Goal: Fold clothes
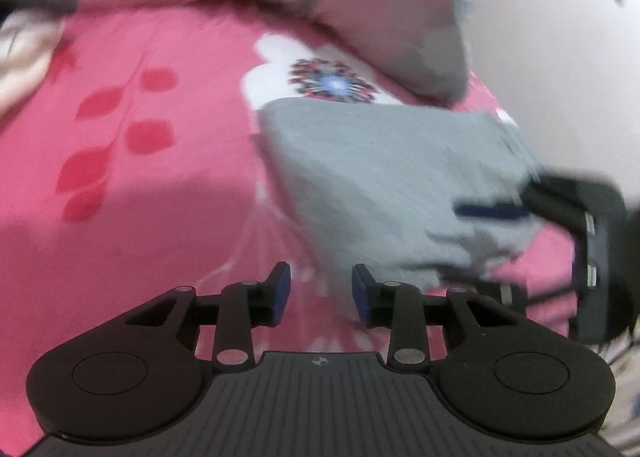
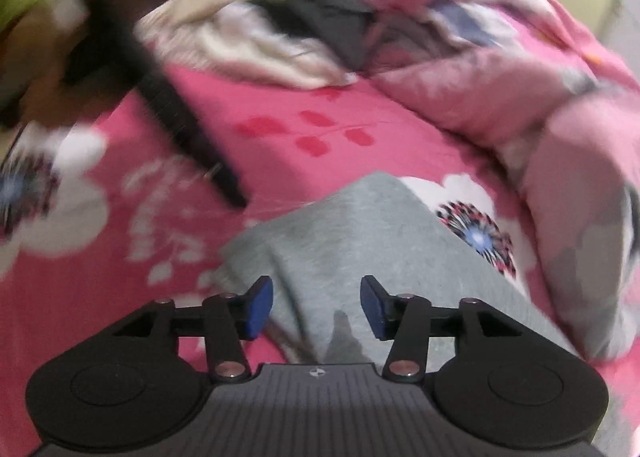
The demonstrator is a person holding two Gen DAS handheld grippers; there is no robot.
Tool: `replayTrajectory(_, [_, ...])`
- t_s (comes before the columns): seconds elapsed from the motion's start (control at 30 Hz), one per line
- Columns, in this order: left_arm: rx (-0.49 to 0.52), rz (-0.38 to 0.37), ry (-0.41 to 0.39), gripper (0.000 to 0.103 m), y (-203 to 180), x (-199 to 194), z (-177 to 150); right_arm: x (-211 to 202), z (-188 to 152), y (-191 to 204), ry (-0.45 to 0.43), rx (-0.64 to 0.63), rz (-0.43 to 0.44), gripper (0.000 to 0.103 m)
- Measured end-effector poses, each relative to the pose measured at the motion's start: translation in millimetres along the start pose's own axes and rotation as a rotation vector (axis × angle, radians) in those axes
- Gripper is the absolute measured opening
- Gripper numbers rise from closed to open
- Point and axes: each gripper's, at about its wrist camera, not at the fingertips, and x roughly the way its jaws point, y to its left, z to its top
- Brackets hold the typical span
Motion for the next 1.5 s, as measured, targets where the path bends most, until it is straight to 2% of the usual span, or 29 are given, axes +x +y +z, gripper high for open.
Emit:
replayTrajectory(0.1, [-0.105, -0.049, 0.036, 0.039, 18.6, 12.2, 13.1, 7.0, -1.0, 20.4, 0.023, -0.115, -0.022, 0.07])
replayTrajectory(0.2, [-0.198, -0.098, 0.069, 0.048, 31.7, 27.9, 25.3, 24.7, -0.4, 38.0, 0.072, -0.201, -0.053, 0.078])
replayTrajectory(0.27, [-0.26, -0.131, 0.091, 0.052, 40.5, 38.4, 33.4, 37.1, -0.9, 48.7, 0.104, -0.249, -0.085, 0.078])
replayTrajectory(0.37, [-0.353, -0.18, 0.125, 0.053, 53.6, 54.1, 45.7, 47.0, 0.8, 55.3, 0.11, -0.251, -0.133, 0.085])
replayTrajectory(0.43, [-0.415, -0.213, 0.147, 0.053, 62.4, 64.6, 53.8, 50.8, 3.7, 55.0, 0.113, -0.223, -0.166, 0.085])
replayTrajectory(0.47, [-0.445, -0.229, 0.158, 0.053, 66.8, 69.9, 57.9, 51.6, 5.3, 53.3, 0.118, -0.198, -0.184, 0.082])
replayTrajectory(0.5, [-0.452, -0.233, 0.17, 0.053, 67.2, 75.3, 59.6, 52.1, 6.5, 51.2, 0.122, -0.171, -0.194, 0.076])
replayTrajectory(0.57, [-0.45, -0.25, 0.179, 0.053, 65.8, 82.1, 61.4, 52.9, 7.2, 49.3, 0.131, -0.137, -0.196, 0.071])
replayTrajectory(0.7, [-0.445, -0.253, 0.184, 0.051, 61.6, 92.0, 65.7, 53.2, 6.8, 54.4, 0.133, -0.162, -0.212, 0.063])
replayTrajectory(0.77, [-0.45, -0.251, 0.188, 0.045, 60.9, 94.9, 66.3, 56.8, 6.8, 52.4, 0.144, -0.131, -0.211, 0.063])
replayTrajectory(0.9, [-0.459, -0.233, 0.201, 0.024, 59.0, 99.5, 66.5, 61.4, 6.3, 52.5, 0.153, -0.116, -0.218, 0.062])
replayTrajectory(0.97, [-0.459, -0.217, 0.195, 0.019, 57.0, 99.4, 67.1, 58.8, 8.3, 51.1, 0.152, -0.111, -0.21, 0.052])
replayTrajectory(1.03, [-0.455, -0.209, 0.188, 0.015, 53.3, 97.3, 68.4, 56.0, 10.0, 49.6, 0.147, -0.109, -0.214, 0.047])
replayTrajectory(1.1, [-0.458, -0.205, 0.178, 0.013, 49.9, 93.9, 70.0, 51.0, 11.5, 47.4, 0.131, -0.106, -0.219, 0.042])
replayTrajectory(1.23, [-0.526, -0.222, 0.157, 0.012, 45.5, 82.4, 75.5, 39.0, 14.2, 37.2, 0.089, -0.052, -0.222, 0.038])
replayTrajectory(1.3, [-0.553, -0.22, 0.146, 0.012, 41.0, 77.4, 79.0, 33.1, 13.9, 32.4, 0.065, -0.027, -0.226, 0.033])
replayTrajectory(1.5, [-0.575, -0.211, 0.069, 0.011, 7.4, 61.1, 92.9, 9.0, 12.7, 11.1, -0.023, 0.032, -0.242, 0.024])
